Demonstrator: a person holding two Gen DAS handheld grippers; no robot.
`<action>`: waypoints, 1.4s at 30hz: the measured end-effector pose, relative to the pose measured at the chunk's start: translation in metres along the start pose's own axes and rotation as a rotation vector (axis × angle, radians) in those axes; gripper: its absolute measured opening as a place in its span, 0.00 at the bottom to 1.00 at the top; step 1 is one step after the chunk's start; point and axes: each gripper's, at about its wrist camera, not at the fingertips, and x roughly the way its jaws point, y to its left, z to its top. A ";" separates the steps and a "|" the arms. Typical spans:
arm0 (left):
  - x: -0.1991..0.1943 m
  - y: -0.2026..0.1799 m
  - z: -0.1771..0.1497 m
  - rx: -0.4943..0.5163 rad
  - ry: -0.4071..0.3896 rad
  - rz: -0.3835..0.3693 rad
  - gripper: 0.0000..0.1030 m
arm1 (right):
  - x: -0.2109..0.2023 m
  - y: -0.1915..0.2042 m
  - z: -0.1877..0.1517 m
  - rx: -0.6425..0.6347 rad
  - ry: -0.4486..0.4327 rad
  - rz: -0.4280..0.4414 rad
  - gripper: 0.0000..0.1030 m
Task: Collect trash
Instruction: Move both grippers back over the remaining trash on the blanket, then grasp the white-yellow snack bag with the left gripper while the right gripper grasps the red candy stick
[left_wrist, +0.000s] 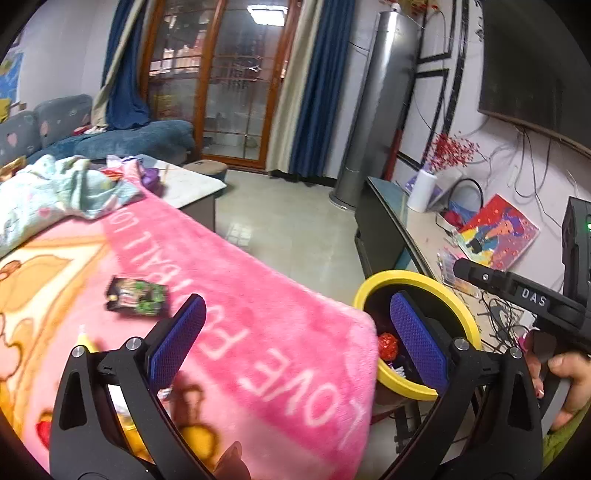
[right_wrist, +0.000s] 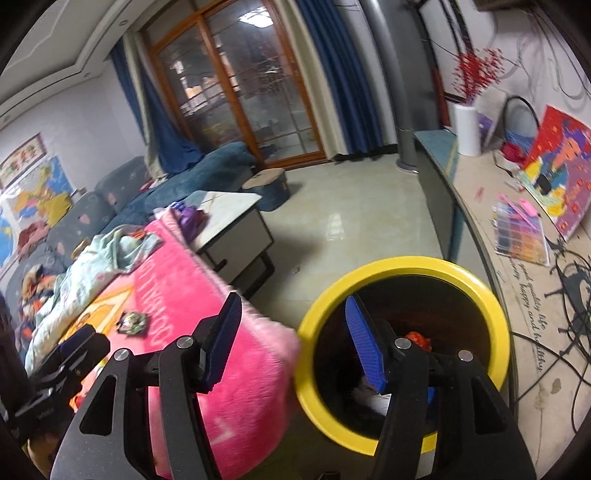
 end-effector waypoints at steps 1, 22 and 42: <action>-0.004 0.005 0.000 -0.009 -0.006 0.006 0.89 | -0.001 0.007 0.000 -0.011 -0.001 0.010 0.55; -0.054 0.088 -0.007 -0.157 -0.073 0.154 0.89 | 0.009 0.117 -0.041 -0.217 0.120 0.165 0.57; -0.065 0.154 -0.027 -0.329 0.002 0.209 0.89 | 0.030 0.190 -0.090 -0.388 0.262 0.256 0.57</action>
